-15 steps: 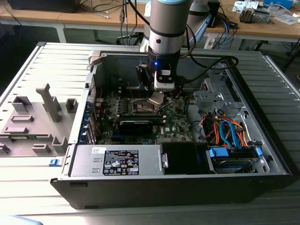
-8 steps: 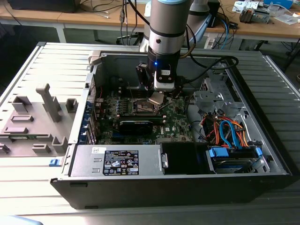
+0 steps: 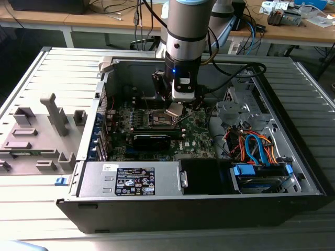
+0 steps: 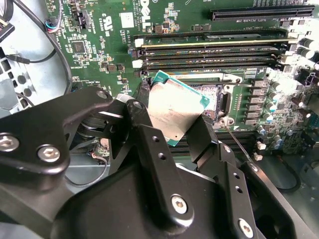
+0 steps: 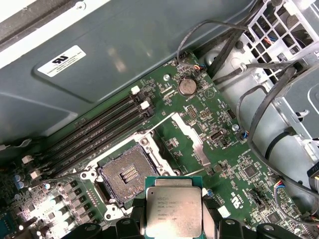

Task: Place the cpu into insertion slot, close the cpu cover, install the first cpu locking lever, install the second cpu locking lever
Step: 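Place the cpu into insertion slot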

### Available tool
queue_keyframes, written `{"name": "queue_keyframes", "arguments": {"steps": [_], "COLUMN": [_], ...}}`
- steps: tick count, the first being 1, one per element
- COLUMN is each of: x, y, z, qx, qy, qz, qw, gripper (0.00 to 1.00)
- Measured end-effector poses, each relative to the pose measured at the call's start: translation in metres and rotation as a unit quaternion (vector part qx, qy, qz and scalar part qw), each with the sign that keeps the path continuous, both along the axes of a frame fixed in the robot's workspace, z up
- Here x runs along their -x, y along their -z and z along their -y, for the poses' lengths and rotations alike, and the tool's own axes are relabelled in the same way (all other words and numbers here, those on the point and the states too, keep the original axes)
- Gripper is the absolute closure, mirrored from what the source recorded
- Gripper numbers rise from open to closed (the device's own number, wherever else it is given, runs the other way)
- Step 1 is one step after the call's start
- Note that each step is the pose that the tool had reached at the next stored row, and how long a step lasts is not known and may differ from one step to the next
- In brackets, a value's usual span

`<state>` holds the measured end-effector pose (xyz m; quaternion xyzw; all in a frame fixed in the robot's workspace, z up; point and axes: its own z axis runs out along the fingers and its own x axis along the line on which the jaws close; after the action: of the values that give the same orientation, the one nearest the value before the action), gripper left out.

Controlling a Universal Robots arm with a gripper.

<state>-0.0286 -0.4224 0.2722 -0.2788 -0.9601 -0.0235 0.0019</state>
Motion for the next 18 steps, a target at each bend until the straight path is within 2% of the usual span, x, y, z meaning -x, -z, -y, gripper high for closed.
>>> {"name": "queue_keyframes", "arguments": {"steps": [18], "x": [0.0000], "y": [0.0000], "z": [0.0000], "qx": [0.0000], "qy": [0.007], "qz": [0.0000], "qw": [0.99997], "gripper": [0.45]}}
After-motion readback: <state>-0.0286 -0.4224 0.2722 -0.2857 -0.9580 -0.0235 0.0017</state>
